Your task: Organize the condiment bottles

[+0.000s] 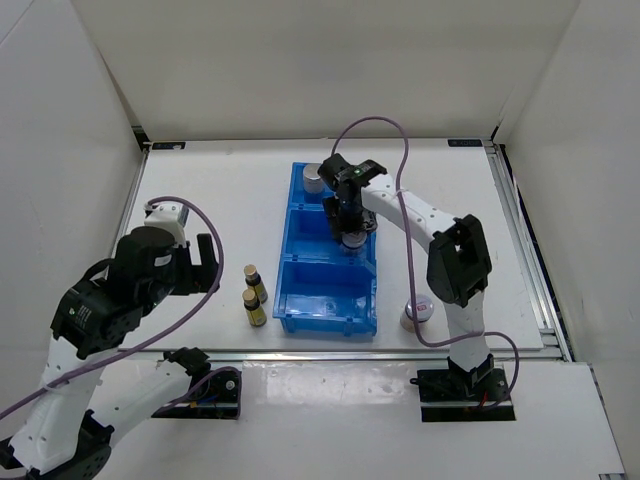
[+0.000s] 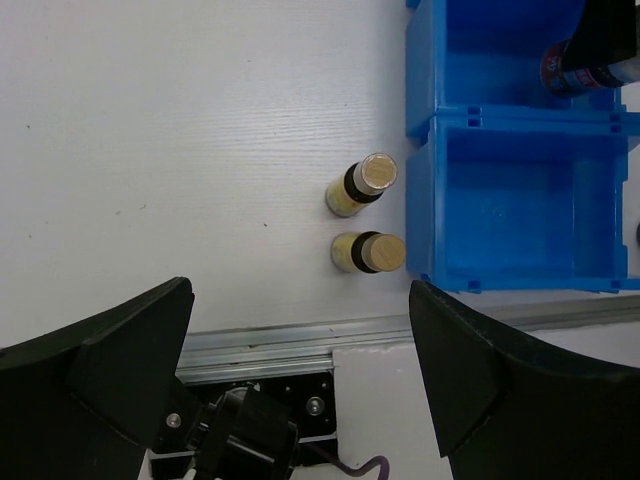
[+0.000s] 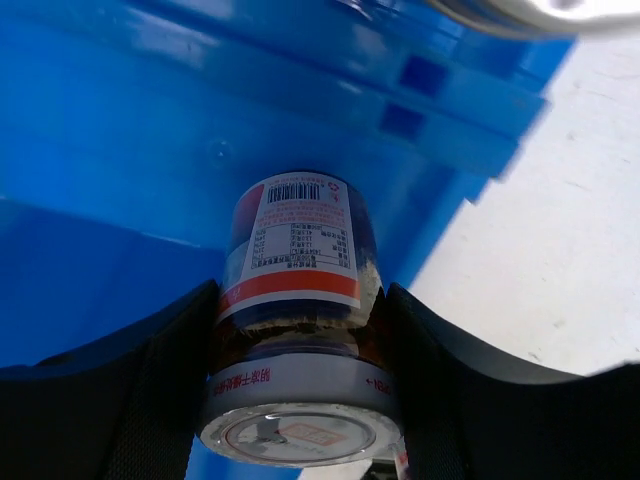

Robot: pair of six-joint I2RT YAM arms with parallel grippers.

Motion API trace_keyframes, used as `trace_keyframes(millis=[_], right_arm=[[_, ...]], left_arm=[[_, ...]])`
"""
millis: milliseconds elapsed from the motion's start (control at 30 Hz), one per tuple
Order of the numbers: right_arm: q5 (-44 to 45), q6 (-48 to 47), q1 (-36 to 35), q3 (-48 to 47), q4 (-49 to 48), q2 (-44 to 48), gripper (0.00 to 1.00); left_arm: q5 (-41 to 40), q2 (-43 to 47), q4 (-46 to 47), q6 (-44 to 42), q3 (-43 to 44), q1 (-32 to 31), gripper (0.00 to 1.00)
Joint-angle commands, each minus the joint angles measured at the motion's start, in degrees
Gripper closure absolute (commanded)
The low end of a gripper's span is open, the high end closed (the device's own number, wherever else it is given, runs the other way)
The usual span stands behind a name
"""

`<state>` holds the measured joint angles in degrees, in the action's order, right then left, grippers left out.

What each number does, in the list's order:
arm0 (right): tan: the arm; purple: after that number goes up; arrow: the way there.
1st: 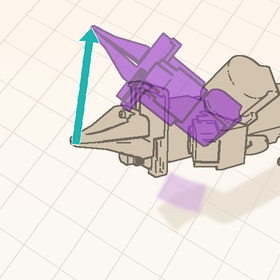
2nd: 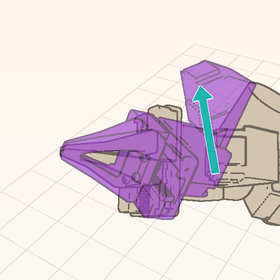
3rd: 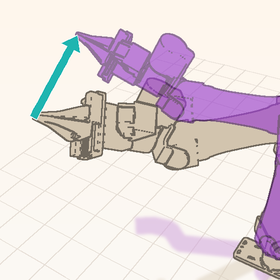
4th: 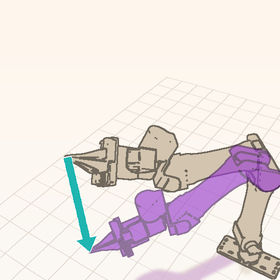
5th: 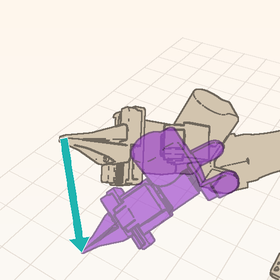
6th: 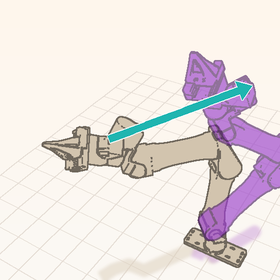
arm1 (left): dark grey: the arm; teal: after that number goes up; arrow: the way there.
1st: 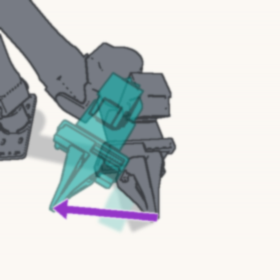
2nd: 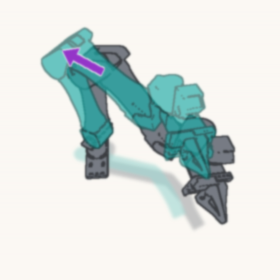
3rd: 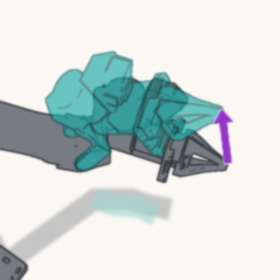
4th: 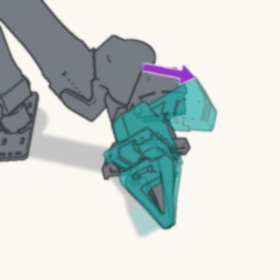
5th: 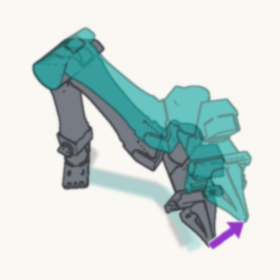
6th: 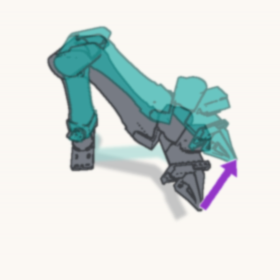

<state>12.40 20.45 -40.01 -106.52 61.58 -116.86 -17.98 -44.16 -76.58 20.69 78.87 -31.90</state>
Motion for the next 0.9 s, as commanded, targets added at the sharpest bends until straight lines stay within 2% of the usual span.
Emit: trace_keyframes(millis=[0,33,133,167,233,300,367,400,567,633,733,767,867], right_arm=[[-2.0,-0.8,-0.2,1.2,-4.1,-1.5,0.91],[-2.0,-1.5,-0.2,1.2,-4.1,-1.5,0.86],[-1.3,-2.0,-0.2,1.7,-4.1,-2.1,0.58],[-1.3,-2.0,-0.2,1.8,-4.1,-1.4,0.42],[-0.8,-2.5,-0.2,1.2,-4.1,-0.8,0.3],[0.3,-2.5,-0.2,-2.0,-0.9,-0.2,0.18],[3.0,-2.5,-0.2,-5.3,1.9,0.3,0.1],[3.9,-2.5,-0.2,-8.6,4.1,1.4,0.02],[9.5,-0.5,-0.2,-15.8,12.9,6.8,0.0],[11.2,1.5,-0.2,-13.4,15.1,12.0,0.0],[11.8,6.3,-0.2,-0.1,15.8,21.6,0.0],[11.8,9.5,-0.2,7.7,15.8,26.5,0.0],[6.4,12.6,-0.2,18.4,16.3,34.6,0.0]], left_arm=[[-1.1,-0.2,-4.0,4.7,-2.0,-0.9,0.0],[-1.8,0.4,-4.0,6.4,-3.0,-0.9,0.0],[-5.3,0.9,-4.0,10.2,-6.5,-1.4,0.0],[-6.2,1.5,-4.0,10.2,-7.1,-1.4,0.0],[-7.5,2.1,-4.0,11.0,-7.8,-1.4,0.0],[-7.5,2.2,-4.0,11.0,-7.8,-1.4,0.0],[-7.5,2.2,-4.0,11.0,-7.8,-1.4,0.0],[-7.0,2.2,-4.0,11.0,-7.8,-1.4,0.0],[-5.2,0.0,-3.5,9.7,-7.8,-1.9,0.0],[-4.4,-1.3,-3.5,9.1,-8.3,-1.9,0.0],[-3.3,-2.3,-3.5,8.5,-8.8,-1.9,0.0],[-3.3,-2.3,-3.5,8.5,-8.8,-1.9,0.0],[-2.0,-3.5,-3.5,8.0,-9.9,-1.9,0.0]])
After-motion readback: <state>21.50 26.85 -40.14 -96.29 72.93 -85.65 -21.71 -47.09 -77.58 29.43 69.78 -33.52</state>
